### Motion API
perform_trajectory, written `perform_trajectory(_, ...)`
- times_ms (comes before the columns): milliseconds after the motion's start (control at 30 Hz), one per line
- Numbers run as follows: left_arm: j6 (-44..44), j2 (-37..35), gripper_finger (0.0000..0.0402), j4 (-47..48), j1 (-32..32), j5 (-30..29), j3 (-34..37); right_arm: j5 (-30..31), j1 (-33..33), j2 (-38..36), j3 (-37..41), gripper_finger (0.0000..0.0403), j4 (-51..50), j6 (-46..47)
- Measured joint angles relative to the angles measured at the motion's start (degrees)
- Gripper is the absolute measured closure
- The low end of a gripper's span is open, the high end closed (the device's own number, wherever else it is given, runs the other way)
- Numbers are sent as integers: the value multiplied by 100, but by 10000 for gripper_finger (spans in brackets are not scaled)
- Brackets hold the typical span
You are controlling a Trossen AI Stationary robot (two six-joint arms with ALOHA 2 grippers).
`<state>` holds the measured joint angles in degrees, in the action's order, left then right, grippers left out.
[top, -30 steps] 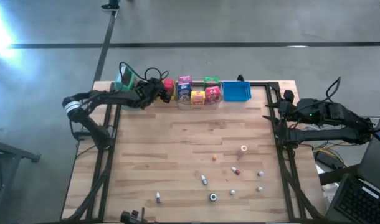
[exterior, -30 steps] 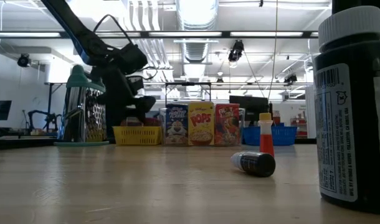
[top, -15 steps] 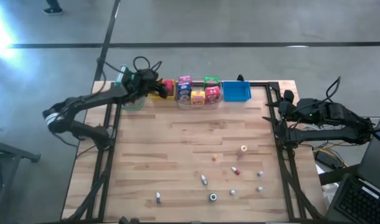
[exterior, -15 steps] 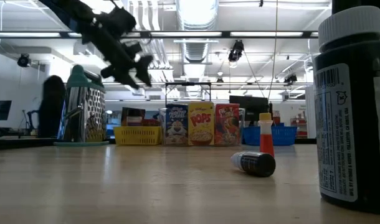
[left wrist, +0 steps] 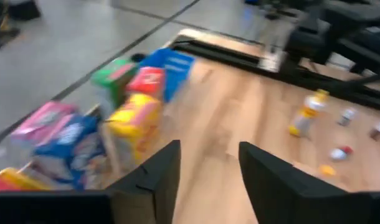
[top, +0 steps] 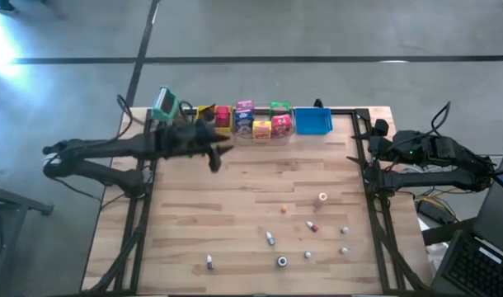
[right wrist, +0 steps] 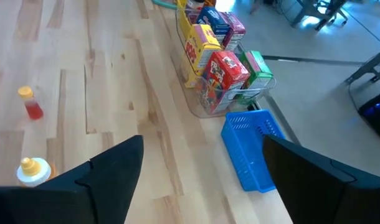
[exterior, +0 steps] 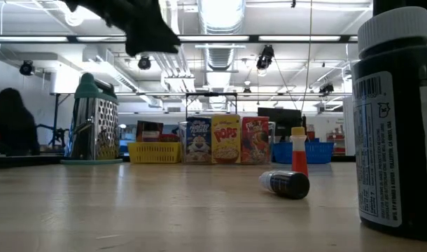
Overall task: Pick & Place Kitchen Items
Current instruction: Put the left purple bottle into the blue bin
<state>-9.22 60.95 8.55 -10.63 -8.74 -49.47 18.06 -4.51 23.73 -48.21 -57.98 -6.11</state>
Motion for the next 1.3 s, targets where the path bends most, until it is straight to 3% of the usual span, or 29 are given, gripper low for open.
perform_trajectory(167, 385, -149, 256, 7, 1296, -1253, 0, 0, -1, 0, 0, 60, -2, 140)
perform_trajectory(300, 457, -154, 255, 22, 1762, -1999, 0, 0, 0, 2, 0, 47, -6, 120)
perform_trajectory(767, -130, -98, 255, 180, 1843, -1938, 13, 0, -2, 2, 0, 40, -9, 144)
perform_trajectory(967, -300, -242, 255, 851, 1889, -1998, 13, 1, -2, 2, 0, 51, -9, 142)
perform_trajectory(1300, -381, -582, 255, 981, 2680, -2331, 590, 2, 0, 2, 0, 80, -10, 134)
